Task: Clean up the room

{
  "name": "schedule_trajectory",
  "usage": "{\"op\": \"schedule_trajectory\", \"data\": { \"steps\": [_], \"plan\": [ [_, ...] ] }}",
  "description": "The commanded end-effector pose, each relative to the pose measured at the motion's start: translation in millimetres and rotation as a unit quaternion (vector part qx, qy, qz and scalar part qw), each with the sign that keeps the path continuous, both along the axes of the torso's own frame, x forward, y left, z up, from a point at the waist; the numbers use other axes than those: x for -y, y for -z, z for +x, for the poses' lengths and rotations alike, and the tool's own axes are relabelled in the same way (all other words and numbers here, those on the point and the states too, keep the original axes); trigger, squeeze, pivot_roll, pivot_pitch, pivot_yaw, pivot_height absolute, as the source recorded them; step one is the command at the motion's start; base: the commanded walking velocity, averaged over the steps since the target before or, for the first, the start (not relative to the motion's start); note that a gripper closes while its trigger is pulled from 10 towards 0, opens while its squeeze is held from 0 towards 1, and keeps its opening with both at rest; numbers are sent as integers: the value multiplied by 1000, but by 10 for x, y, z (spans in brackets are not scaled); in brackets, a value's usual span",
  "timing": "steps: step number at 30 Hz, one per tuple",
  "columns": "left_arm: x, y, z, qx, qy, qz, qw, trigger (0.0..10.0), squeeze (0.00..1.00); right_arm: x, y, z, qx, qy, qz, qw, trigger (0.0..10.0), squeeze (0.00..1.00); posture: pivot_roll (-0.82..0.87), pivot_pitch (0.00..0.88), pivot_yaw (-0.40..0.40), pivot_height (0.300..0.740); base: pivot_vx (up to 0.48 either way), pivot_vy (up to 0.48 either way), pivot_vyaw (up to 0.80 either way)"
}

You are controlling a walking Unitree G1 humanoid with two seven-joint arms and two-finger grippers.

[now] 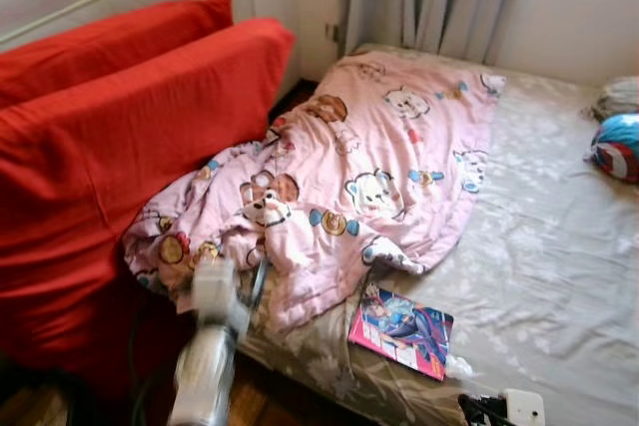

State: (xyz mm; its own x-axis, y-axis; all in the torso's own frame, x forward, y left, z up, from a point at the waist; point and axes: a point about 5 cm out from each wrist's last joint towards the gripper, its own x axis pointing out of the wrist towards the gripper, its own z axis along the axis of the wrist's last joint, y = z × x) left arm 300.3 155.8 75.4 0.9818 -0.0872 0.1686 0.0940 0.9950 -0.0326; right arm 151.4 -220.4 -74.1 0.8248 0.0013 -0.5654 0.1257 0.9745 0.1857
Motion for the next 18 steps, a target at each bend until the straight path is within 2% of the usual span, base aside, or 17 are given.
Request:
{"op": "schedule_trajectory", "data": {
  "steps": [1,4,5,6,8,10,13,14,18],
  "plan": [
    [-28,111,-57,-22,-2,16,1000,10000,0,37,29,-63,-13,24,5,1000,10000,0,-11,45,-25,740,0,0,0],
    [-11,73,-40,-12,10,36,999,10000,0,41,65,-98,-40,24,-6,999,10000,0,-16,56,-27,740,0,0,0],
    [41,-44,-32,10,21,47,999,10000,0,42,69,-109,-41,24,-4,999,10000,0,-6,70,-29,740,0,0,0],
    [41,-44,-32,10,21,47,999,10000,0,42,69,-109,-41,24,-4,999,10000,0,-6,70,-29,740,0,0,0],
    [101,-186,-23,27,27,45,998,10000,0,42,73,-124,-40,31,4,999,10000,0,2,77,-28,740,0,0,0],
    [108,-196,-17,25,27,45,998,10000,0,44,74,-126,-40,34,0,999,10000,0,4,81,-26,740,0,0,0],
    [62,-107,-28,3,13,33,999,10000,0,40,52,-105,-25,36,-3,999,10000,0,-2,88,-21,740,0,0,0],
    [11,-35,-68,-13,0,24,1000,10000,0,37,17,-71,-6,20,-20,1000,10000,0,-15,93,-18,740,0,0,0],
    [-26,25,-211,-20,-4,26,999,10000,0,42,-77,-9,49,5,-42,998,10000,0,-15,101,-20,740,0,0,0]
  ]
}}
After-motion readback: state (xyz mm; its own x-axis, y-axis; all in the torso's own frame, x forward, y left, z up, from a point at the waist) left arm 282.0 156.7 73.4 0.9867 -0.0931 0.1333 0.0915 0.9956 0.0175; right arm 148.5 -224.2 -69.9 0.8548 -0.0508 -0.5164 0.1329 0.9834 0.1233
